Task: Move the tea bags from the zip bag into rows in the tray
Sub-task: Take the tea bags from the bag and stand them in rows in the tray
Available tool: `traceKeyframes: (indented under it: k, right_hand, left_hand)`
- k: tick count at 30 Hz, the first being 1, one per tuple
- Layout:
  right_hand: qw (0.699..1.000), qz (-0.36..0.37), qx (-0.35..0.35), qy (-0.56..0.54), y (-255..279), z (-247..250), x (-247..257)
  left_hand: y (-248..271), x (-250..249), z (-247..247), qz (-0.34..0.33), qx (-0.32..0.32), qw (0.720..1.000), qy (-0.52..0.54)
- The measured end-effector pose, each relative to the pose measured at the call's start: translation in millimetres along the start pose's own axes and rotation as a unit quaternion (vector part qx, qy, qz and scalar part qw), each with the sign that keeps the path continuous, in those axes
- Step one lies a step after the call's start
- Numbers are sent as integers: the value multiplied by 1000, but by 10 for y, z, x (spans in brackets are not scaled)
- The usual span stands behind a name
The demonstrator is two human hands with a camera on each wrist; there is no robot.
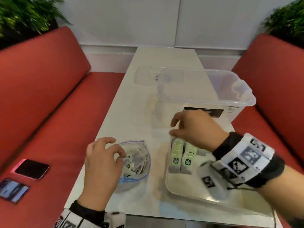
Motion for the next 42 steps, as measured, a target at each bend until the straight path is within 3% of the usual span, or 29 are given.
traceKeyframes:
  k: [5, 8, 11, 21, 25, 28, 36, 39, 42]
  right_hand:
    - [990, 23, 99, -99, -18, -917, 813]
    - [980, -24, 181, -81, -150, -1471, 909]
    - [970, -74, 218, -75, -245, -1772, 865]
    - [960, -155, 214, -92, -361, -1949, 767]
    - [946, -151, 262, -119, -323, -2108, 796]
    - [946, -163, 218, -177, -313, -2020, 771]
    - [977, -94, -23, -191, -106, -1392, 747]
    - [958, -97, -66, -262, -32, -1209, 631]
    - [904, -117, -99, -398, -24, -1104, 472]
  left_hand:
    - [41, 447, -332, 37, 120, 992, 5]
    - [60, 437, -369, 23, 127, 991, 42]
    - [81, 388, -379, 15, 122, 991, 47]
    - [133, 320, -364, -8, 143, 988, 54]
    - [111, 341, -375, -4, 145, 988, 59]
    - [74, 358, -361, -2, 134, 989, 62]
    - [-61, 483, -371, 17, 117, 989, 95]
    - [-76, 477, -319, 9, 102, 992, 79]
    - [-75, 387, -180, 7, 66, 996, 58]
Point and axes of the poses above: each hand's wrist, its own y-axis away from the middle knuckle, its own z-axis out of the back of the hand, x = y × z, the point moved 9 cm from there along -y, towards the middle knuckle, and after that the axes turned 3 degrees about z, right-handed, at the moved point
